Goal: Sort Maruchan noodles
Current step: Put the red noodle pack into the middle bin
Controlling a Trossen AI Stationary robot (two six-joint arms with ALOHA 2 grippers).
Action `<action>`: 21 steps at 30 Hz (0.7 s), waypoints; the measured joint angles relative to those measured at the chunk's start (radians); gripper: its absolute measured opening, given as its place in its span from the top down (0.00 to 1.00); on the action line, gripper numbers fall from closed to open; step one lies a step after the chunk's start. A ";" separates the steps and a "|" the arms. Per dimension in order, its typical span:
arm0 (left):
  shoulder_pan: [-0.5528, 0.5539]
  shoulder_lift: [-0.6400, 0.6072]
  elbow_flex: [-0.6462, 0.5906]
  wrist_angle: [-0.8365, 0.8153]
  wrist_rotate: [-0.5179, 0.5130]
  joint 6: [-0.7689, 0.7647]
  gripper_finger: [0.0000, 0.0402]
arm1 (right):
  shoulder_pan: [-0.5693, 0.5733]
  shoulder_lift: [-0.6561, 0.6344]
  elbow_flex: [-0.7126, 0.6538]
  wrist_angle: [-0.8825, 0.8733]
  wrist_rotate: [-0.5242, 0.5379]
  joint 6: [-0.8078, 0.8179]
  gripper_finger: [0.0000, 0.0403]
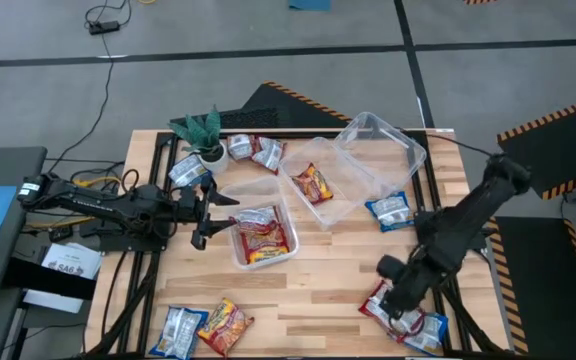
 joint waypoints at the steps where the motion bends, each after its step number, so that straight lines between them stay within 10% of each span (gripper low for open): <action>1: 0.000 0.000 0.000 0.000 0.000 0.000 0.41 | 0.002 0.029 0.000 -0.005 -0.034 0.026 0.38; 21: 0.000 0.000 0.000 0.000 0.000 0.077 0.41 | -0.100 0.319 0.007 -0.007 -0.120 -0.129 0.43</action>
